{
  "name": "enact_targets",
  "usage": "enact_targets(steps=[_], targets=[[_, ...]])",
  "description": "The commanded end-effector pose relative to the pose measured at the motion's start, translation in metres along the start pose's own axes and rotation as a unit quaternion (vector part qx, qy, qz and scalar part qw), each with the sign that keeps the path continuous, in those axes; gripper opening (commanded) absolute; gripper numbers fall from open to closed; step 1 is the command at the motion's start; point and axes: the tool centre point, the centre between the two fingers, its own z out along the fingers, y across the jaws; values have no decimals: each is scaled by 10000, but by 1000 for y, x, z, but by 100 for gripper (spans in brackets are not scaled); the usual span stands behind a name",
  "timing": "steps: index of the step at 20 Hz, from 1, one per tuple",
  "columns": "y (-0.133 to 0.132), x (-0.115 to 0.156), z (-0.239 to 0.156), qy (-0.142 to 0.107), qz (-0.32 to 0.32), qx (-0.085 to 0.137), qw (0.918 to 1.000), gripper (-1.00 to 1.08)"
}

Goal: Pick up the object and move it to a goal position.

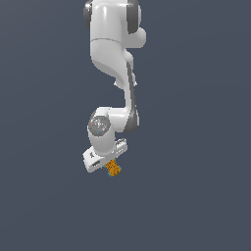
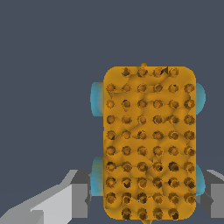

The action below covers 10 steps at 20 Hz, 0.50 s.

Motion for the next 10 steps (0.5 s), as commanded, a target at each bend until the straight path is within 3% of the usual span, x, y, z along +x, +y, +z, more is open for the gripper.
enact_targets(steps=[1,10], targets=[[0,1,0,4,-2,-2,10000,-100],[0,1,-3,7,26,-9,10000,-100]])
